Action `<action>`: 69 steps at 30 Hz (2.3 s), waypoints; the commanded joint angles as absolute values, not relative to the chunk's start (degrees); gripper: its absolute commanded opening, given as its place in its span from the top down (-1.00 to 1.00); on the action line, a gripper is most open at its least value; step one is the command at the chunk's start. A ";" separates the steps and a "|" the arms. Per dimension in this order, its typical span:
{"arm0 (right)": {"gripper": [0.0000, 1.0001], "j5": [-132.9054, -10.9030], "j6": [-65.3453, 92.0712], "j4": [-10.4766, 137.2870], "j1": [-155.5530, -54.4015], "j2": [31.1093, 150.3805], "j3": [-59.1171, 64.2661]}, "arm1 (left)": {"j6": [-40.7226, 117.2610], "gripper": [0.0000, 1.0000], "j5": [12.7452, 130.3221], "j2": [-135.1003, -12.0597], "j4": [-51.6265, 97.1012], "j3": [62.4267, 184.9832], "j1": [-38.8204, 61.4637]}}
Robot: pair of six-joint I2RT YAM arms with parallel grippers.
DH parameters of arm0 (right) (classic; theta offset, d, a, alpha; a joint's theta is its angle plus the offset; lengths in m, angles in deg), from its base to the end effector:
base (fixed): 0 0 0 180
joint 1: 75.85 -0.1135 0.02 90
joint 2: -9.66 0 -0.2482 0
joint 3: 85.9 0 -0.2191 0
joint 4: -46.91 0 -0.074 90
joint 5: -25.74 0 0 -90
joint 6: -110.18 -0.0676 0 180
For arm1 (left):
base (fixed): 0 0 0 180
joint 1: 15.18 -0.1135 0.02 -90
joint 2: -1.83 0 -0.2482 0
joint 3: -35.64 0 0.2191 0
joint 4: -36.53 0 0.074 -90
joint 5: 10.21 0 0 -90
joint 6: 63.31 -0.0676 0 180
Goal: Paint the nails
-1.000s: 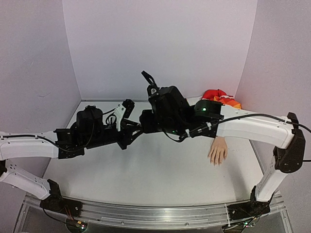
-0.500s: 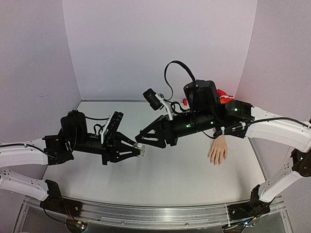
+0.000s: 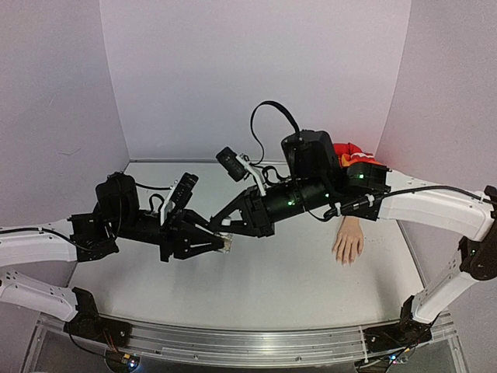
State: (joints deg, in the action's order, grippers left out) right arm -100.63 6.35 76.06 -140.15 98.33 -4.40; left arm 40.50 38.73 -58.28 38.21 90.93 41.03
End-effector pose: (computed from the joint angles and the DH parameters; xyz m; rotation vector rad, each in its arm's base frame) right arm 0.1162 0.3340 0.3565 -1.3330 1.6850 1.4688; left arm 0.0963 -0.2237 0.3034 1.2013 1.3957 -1.4750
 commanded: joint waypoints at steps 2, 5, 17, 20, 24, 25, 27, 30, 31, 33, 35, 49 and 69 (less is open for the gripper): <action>1.00 -86.57 -1.50 71.90 -141.85 98.12 -3.90 | 38.40 1.00 67.34 -56.99 37.88 95.52 40.98; 1.00 -60.64 -8.68 75.76 -144.01 99.81 -4.37 | 39.60 1.00 93.54 -59.22 33.86 97.25 40.99; 0.98 -34.15 -15.58 96.90 -146.99 107.38 -18.53 | 33.16 1.00 95.61 -72.15 30.76 103.42 41.10; 0.59 -46.73 -9.34 93.71 -145.06 103.54 -15.37 | 31.04 1.00 82.66 -67.77 35.89 97.38 41.08; -0.07 -66.20 -2.09 87.58 -142.78 97.19 -8.03 | 29.88 1.00 60.55 -61.10 41.12 90.41 41.09; -0.13 -70.21 -0.46 85.65 -142.19 95.31 -5.77 | 30.15 1.00 55.67 -59.65 41.92 89.24 41.13; -0.19 -77.48 1.76 82.96 -141.48 92.94 -2.77 | 30.90 1.00 49.85 -58.66 42.28 88.66 41.04; -0.17 -85.62 4.54 81.42 -141.09 91.81 -1.38 | 32.12 1.00 43.26 -58.89 40.75 90.04 41.01; -0.14 -87.97 5.16 81.23 -141.04 92.02 -1.50 | 32.33 1.00 41.56 -59.22 40.16 90.74 40.99; -0.08 -92.93 6.05 81.09 -141.05 92.93 -2.20 | 32.83 1.00 39.12 -59.91 39.33 92.01 41.00; -0.05 -95.73 6.52 80.73 -141.03 93.96 -2.88 | 33.35 1.00 36.96 -60.27 39.45 92.94 40.99; 1.00 -98.65 3.42 74.67 -141.27 96.97 -3.39 | 35.33 1.00 43.86 -59.28 41.26 93.75 40.98; 0.03 -51.89 -6.53 92.42 -146.55 106.77 -15.71 | 30.55 1.00 82.90 -66.99 35.49 95.94 41.24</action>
